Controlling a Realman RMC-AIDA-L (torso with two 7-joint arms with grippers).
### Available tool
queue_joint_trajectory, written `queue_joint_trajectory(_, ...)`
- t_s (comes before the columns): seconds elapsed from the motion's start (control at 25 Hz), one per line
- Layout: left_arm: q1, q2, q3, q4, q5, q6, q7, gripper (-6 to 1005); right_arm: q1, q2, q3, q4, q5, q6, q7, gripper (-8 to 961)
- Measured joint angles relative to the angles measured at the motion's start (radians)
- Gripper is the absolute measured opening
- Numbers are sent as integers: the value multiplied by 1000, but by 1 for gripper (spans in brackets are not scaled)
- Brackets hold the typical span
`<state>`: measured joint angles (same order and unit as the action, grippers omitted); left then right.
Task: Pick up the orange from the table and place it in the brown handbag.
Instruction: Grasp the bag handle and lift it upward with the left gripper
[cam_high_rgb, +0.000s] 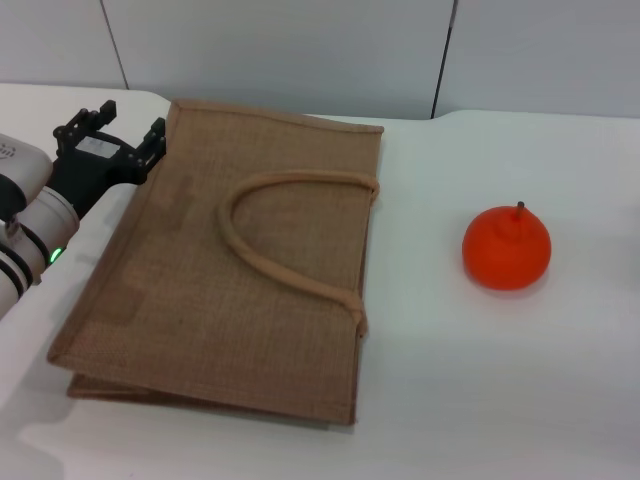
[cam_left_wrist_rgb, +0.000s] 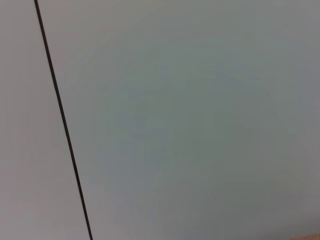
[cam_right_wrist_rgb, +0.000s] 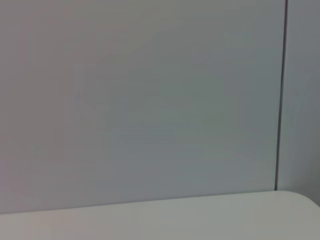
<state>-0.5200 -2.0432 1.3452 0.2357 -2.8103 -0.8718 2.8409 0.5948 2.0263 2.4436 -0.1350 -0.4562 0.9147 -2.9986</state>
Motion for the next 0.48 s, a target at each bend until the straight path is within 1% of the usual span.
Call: queue_joint_trajectory(0.48, 3, 0, 0, 3, 0, -5, 0, 665, 2, 0, 0, 0, 1, -1, 0, 865)
